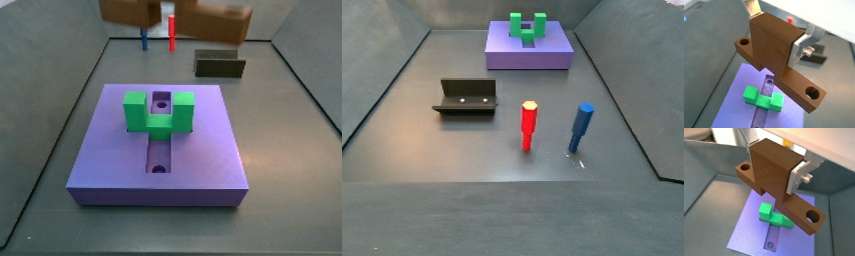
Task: Pick up the brown object. Move up. Move to above the board. Insert the brown object.
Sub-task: Insert the brown object.
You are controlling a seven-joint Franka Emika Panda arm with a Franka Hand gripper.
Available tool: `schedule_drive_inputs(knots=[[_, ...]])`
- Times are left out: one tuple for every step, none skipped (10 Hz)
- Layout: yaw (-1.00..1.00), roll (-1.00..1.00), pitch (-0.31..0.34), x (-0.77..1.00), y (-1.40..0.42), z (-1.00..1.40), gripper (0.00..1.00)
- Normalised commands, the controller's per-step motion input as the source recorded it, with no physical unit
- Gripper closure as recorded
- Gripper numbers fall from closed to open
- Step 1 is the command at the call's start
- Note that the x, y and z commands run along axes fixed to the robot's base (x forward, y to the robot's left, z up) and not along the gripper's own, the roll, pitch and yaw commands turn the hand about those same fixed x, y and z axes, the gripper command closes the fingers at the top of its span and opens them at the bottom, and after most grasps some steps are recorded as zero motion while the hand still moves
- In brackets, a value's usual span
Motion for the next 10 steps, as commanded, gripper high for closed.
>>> schedule_drive_inputs(knots=[[-1.0,0.12,0.0,0.0,-0.03,-0.7,1.0],[-1.0,0.07,0.001,0.0,-0.01,-0.58,1.0],[-1.0,0.0,-0.009,0.0,0.0,-0.53,1.0],[-1.0,-0.06,-0.113,0.0,0.0,-0.35,1.0],[-1.0,-0.09,-0.157,0.0,-0.02,-0.29,1.0],[-1.0,-0.09,-0.159,0.0,-0.02,-0.29,1.0],[-1.0,-0.09,-0.159,0.0,-0.02,-0.29,1.0],[-1.0,-0.09,-0.156,0.0,-0.02,-0.29,1.0],[-1.0,-0.11,-0.141,0.0,-0.04,-0.2,1.0],[-1.0,-0.09,-0.091,0.0,-0.05,-0.11,1.0]])
